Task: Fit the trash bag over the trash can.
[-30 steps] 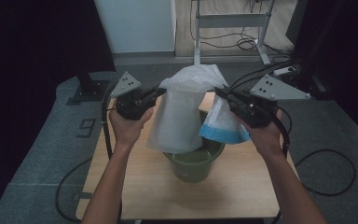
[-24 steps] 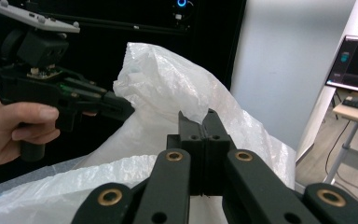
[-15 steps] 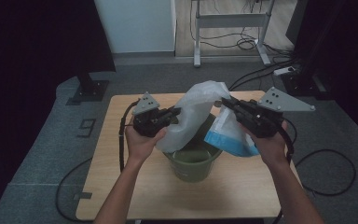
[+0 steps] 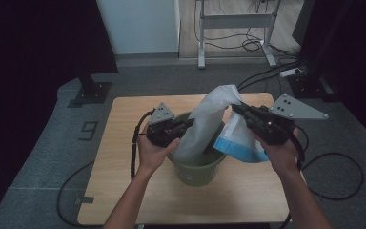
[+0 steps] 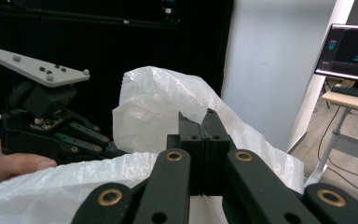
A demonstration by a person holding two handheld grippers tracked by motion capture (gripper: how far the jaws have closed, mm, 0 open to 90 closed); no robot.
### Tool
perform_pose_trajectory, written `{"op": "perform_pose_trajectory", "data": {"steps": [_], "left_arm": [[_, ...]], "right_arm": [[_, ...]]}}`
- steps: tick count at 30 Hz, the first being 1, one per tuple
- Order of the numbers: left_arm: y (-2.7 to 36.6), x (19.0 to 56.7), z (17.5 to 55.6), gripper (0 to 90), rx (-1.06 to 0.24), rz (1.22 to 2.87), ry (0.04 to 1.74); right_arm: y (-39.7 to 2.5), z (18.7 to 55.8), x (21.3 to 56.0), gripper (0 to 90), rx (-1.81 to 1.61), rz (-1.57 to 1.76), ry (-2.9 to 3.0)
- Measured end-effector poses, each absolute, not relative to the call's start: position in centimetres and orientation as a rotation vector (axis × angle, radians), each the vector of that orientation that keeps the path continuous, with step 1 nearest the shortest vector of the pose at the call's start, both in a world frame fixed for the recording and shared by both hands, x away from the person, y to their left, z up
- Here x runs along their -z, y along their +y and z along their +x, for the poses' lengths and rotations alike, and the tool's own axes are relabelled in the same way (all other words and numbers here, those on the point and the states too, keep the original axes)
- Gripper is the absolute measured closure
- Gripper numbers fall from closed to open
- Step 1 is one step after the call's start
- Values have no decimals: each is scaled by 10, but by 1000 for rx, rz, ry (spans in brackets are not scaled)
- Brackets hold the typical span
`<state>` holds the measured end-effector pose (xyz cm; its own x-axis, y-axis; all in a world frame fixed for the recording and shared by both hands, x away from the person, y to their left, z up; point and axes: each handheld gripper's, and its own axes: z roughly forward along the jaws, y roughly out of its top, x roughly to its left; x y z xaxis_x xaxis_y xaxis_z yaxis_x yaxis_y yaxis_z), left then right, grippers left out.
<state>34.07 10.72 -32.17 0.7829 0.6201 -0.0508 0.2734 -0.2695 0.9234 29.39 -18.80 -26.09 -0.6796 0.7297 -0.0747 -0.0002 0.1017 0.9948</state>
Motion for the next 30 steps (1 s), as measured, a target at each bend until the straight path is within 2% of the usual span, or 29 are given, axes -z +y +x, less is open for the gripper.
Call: {"op": "perform_pose_trajectory", "data": {"steps": [2,5,10,15,19,30], "left_arm": [[112,325,338,838,-395,1863,688],[119,329,334,653,-397,1881,703],[130,336,324,468,-409,1903,695],[139,338,315,357,-413,1914,682],[145,336,309,321,-443,1937,686],[148,316,309,319,-477,1881,692]], "right_arm": [[-187,296,267,887,-1632,723,1822],[-185,299,279,887,-1622,741,1851],[-182,304,297,887,-1606,769,1897],[-178,307,311,887,-1591,783,1936],[-176,310,320,887,-1577,798,1962],[-169,311,330,887,-1573,796,2006]]}}
